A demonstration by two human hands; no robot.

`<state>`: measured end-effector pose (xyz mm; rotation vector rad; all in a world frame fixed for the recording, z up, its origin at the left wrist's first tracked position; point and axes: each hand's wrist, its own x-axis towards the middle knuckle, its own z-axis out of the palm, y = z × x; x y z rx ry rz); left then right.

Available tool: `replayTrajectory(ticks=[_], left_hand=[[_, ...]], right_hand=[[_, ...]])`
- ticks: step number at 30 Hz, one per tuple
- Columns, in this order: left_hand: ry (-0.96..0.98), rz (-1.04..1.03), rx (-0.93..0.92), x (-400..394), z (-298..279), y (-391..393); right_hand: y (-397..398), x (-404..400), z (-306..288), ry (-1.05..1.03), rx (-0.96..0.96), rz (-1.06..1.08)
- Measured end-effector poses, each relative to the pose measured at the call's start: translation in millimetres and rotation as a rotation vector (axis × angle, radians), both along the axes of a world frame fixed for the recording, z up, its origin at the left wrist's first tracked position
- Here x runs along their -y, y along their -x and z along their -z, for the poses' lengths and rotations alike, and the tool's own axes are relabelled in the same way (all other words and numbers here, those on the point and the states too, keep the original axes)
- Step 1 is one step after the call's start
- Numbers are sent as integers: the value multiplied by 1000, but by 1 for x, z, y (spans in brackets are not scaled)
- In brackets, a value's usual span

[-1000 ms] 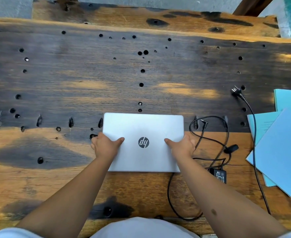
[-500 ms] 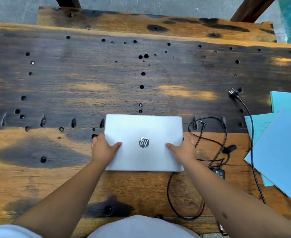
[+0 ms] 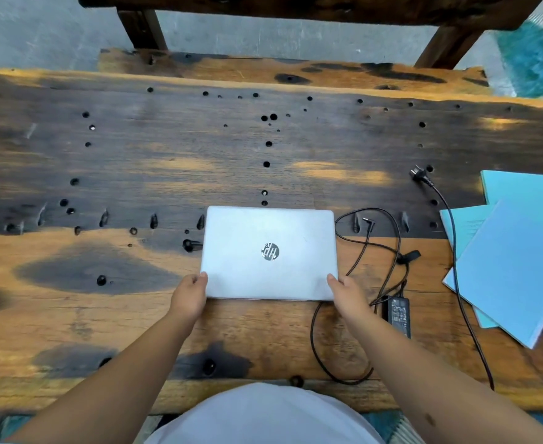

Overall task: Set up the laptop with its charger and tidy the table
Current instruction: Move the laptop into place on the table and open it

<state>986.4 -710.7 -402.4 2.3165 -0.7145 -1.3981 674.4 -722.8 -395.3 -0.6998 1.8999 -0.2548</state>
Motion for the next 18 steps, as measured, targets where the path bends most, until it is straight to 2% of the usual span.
replayTrajectory(ticks=[8,14,18], left_hand=[[-59,-146,-172,11,-2,-2],[-40,-181,-178,18,2,-8],[-56,-252,-229,16,8,-12]], right_hand=[[0,-2,-4,-40,51,107],[3,-1,-6,46,19,27],[0,-2,-9,73,-36,-124]])
